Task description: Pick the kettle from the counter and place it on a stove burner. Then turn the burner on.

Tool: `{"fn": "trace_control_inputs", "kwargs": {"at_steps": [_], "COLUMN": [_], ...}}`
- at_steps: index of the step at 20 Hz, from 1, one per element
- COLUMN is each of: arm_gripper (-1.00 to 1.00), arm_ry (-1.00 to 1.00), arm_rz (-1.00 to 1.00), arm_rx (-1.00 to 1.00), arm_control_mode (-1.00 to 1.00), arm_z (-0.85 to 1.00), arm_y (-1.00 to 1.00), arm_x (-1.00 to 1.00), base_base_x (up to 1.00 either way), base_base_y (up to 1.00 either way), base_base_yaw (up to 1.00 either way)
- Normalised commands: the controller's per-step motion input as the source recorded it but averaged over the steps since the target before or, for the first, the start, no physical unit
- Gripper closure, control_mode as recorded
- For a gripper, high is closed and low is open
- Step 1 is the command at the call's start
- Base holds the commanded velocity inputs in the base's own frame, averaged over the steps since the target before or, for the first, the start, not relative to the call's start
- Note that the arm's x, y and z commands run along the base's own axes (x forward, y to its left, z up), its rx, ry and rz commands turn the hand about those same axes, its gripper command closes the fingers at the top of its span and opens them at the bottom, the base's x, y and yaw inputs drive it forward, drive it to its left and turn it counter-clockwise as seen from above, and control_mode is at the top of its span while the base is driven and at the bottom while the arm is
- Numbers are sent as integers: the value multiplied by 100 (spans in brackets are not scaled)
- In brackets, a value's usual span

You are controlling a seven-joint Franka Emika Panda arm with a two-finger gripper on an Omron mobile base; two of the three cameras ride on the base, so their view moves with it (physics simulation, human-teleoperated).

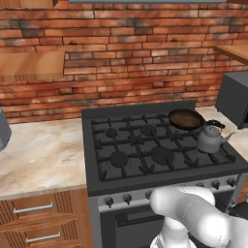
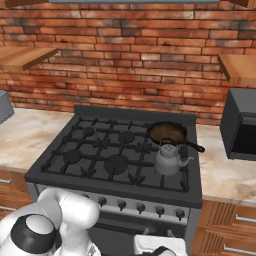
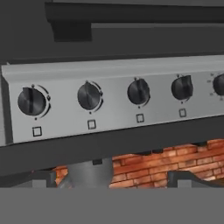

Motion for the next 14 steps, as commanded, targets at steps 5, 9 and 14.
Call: {"fn": "trace_control_inputs", "kwargs": {"at_steps": [5, 9, 14], "arm_gripper": [-100, -100, -100], "arm_ry": [-4, -3, 0], "arm_rz": [0, 0, 0], "arm_rx": [1, 0, 0], "arm_control_mode": [-100, -100, -100], "arm_z": [0, 0, -10], "arm_y": [-18, -10, -7], "arm_x": [30, 42, 45], "base_base_x": [0, 0, 0], "base_base_y": [0, 0, 0], "base_base_yaw": [0, 0, 0]}}
